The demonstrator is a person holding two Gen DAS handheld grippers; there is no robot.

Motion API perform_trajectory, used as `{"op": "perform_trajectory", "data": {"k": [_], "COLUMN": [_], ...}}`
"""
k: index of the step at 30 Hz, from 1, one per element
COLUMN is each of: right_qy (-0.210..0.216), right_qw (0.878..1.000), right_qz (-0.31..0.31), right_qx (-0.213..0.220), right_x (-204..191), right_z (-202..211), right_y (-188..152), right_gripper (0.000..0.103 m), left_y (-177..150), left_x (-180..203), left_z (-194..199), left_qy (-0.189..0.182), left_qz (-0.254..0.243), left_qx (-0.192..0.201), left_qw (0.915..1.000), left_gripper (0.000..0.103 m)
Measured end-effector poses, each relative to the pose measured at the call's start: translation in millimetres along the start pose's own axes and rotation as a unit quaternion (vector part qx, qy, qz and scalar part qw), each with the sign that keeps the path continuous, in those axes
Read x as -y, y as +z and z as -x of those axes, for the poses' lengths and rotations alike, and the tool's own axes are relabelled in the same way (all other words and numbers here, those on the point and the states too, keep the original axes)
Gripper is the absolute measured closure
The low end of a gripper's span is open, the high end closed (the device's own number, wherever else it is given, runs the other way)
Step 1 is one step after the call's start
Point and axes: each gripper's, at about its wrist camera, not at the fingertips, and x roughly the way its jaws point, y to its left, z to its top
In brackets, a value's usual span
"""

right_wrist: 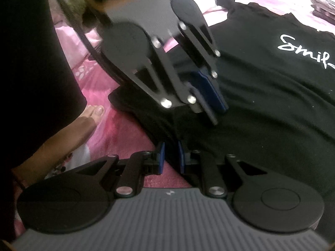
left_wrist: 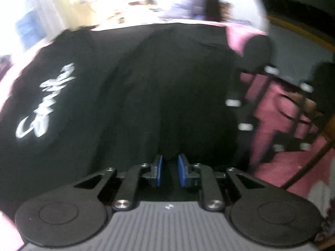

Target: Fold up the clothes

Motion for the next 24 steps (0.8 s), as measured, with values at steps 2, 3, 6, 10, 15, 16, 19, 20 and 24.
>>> {"op": "perform_trajectory", "data": {"k": [2, 3, 6, 10, 15, 16, 19, 20, 24], "right_qy": [-0.002, -0.003, -0.001, 0.006, 0.013, 0.015, 0.019, 0.021, 0.012], "right_qw": [1.0, 1.0, 1.0, 1.0, 1.0, 1.0, 1.0, 0.999, 0.999], "right_qz": [-0.001, -0.002, -0.005, -0.005, 0.009, 0.012, 0.021, 0.024, 0.041], "right_qx": [0.001, 0.001, 0.003, 0.005, 0.009, 0.01, 0.012, 0.013, 0.002], "right_x": [0, 0, 0, 2, 0, 0, -1, -1, -8], "right_z": [0, 0, -1, 0, 7, 8, 13, 14, 8], "right_y": [-1, -1, -1, -1, 10, 12, 18, 20, 24], "right_gripper": [0.09, 0.09, 0.09, 0.09, 0.089, 0.089, 0.089, 0.089, 0.09], "left_y": [-5, -8, -17, -21, -24, -26, -35, -37, -43], "left_x": [-20, -30, -60, -90, -81, -80, -73, -73, -71], "left_z": [7, 10, 21, 60, 99, 100, 111, 117, 136], "left_qy": [0.062, 0.092, 0.181, 0.256, 0.286, 0.293, 0.315, 0.321, 0.316], "left_qz": [0.027, 0.04, 0.081, 0.139, 0.143, 0.138, 0.131, 0.139, 0.184], "left_qx": [-0.012, -0.019, -0.036, -0.023, -0.029, -0.034, -0.048, -0.047, -0.032], "left_qw": [0.9977, 0.9947, 0.9794, 0.9563, 0.9472, 0.9456, 0.9387, 0.9356, 0.9304], "left_gripper": [0.094, 0.09, 0.078, 0.078, 0.072, 0.072, 0.072, 0.072, 0.072]}}
